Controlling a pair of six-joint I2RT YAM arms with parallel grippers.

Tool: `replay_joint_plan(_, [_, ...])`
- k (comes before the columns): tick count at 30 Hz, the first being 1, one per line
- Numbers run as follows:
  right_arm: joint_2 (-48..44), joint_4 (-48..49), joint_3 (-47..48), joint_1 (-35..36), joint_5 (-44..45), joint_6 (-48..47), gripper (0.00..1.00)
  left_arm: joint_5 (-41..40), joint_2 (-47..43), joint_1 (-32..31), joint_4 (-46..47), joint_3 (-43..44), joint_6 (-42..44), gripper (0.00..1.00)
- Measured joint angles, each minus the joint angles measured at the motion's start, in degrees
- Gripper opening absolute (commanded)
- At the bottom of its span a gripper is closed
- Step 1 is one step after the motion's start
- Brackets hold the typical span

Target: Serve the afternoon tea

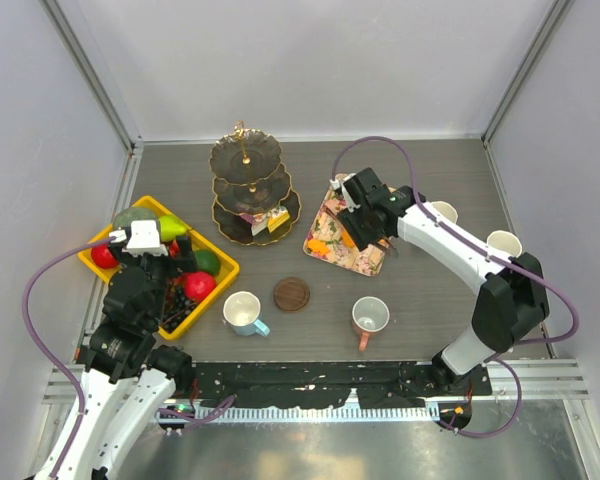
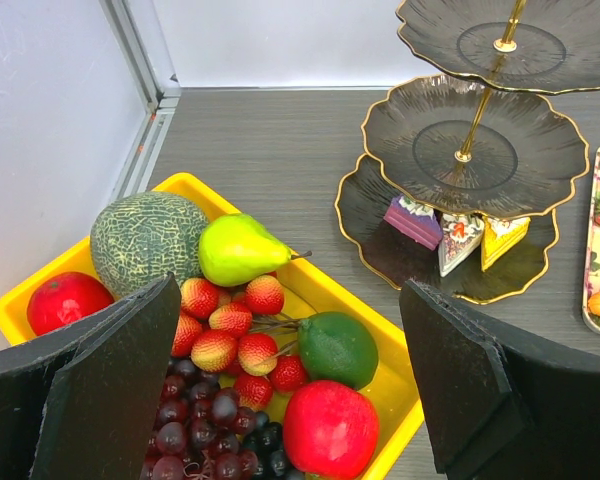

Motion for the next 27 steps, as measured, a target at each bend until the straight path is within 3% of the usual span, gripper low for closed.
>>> replay_joint_plan(14, [8.48, 3.5, -0.76, -3.82, 0.72, 2.86, 0.54, 0.13, 0.02, 0.0, 0.0, 0.0, 0.0, 0.99])
replay_joint_plan(16, [8.74, 4.33, -0.83, -3.98, 0.26, 2.69, 0.51, 0.13, 0.0, 0.0, 0.0, 0.0, 0.0, 0.99])
replay_joint_plan(22, [8.7, 6.19, -1.14, -4.07, -0.2, 1.95, 0.28, 0.42, 0.02, 0.0, 0.0, 0.0, 0.0, 0.99])
replay_joint_plan(27, [8.13, 6.78, -2.36, -4.07, -0.57, 1.36, 0.27, 0.57, 0.02, 0.0, 0.0, 0.0, 0.0, 0.99])
